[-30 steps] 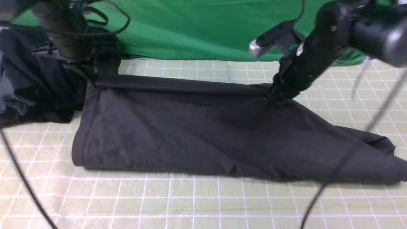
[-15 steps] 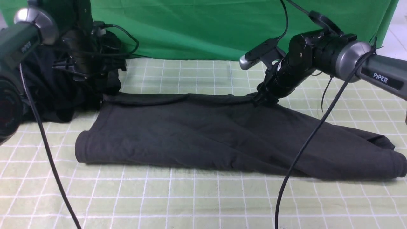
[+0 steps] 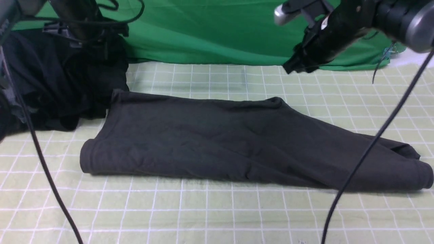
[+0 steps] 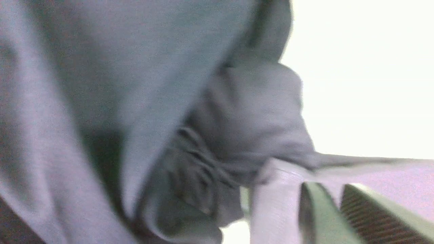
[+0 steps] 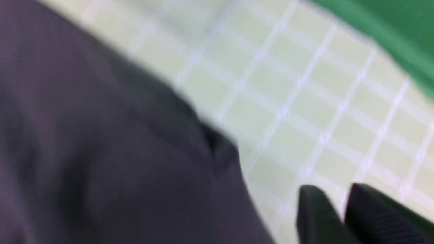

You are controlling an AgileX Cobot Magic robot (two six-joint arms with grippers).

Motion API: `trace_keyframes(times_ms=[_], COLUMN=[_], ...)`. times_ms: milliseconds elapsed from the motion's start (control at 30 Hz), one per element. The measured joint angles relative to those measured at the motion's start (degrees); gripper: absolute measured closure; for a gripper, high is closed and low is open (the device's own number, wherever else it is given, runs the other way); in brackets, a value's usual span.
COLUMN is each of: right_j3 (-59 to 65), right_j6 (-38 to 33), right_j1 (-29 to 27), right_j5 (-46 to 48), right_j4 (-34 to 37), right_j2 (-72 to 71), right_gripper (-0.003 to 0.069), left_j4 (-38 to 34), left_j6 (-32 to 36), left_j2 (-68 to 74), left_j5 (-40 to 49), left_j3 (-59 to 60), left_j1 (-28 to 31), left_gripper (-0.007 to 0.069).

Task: Fold a long-sleeved shirt over a green coffee tablecloth.
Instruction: 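Pull the folded dark garment lengthwise by its ends to straighten it flat on the table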

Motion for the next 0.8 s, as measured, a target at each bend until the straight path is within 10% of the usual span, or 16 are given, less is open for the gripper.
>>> trace_keyframes(times_ms=[367, 800], right_j3=[13.87, 20.13], right_j6=[-0.25, -5.39], right_j1=[-20.1, -23.7], right_j5=[16.57, 7.34], right_j4=[1.64, 8.56], right_j2=[-5.95, -0.51], right_gripper=[0.0643, 0.0291], left_j4=[-6.02, -4.98], left_j6=[3.26, 3.57], left_j2=[-12.5, -13.27], left_j5=[-1.94, -14.16], left_j3=[30.69, 49.65], left_j1=[-5.2, -5.25], left_gripper=[0.0631, 0.0629])
